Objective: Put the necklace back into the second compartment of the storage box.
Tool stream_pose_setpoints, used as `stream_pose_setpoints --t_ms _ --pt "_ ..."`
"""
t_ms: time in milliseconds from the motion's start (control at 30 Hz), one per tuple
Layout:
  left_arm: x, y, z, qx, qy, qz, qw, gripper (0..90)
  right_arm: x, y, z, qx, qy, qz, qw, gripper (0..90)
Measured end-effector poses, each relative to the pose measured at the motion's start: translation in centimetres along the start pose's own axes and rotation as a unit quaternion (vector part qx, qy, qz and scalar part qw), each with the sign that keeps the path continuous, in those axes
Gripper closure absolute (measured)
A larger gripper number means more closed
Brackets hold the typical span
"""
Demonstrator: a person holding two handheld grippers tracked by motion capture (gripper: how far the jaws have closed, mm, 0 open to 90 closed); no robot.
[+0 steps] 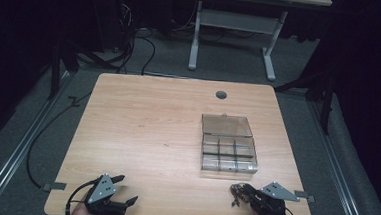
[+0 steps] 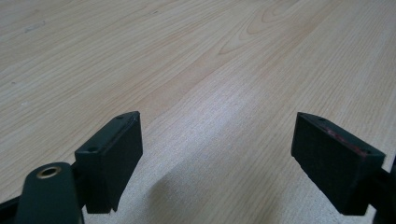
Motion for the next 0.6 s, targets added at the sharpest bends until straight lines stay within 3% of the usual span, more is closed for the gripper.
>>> stream_pose_setpoints --t_ms 133,300,600 --pt "0.0 0.0 0.0 0.001 0.001 -0.003 1.0 17.0 0.7 -0.2 0.0 -0.004 0.007 -0.038 0.9993 83.5" --pt "-0.1 0.0 0.0 0.002 -0.002 -0.008 1.0 17.0 1.1 -0.6 0.4 -0.006 0.026 -0.059 0.9979 83.8" --pt "-0.1 -0.2 0.0 0.01 -0.003 -0.008 0.9999 16.9 1.9 0.2 0.7 -0.049 0.057 -0.051 0.9958 84.1"
Point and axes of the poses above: each handheld gripper's, and its own axes: y roughly forward along the jaws, z roughly out of its top, x roughly to its right, the point moved 1 cm from there along y, roughly forward along the jaws, and after that the axes turned 3 degrees about z, right-handed, at the moved point
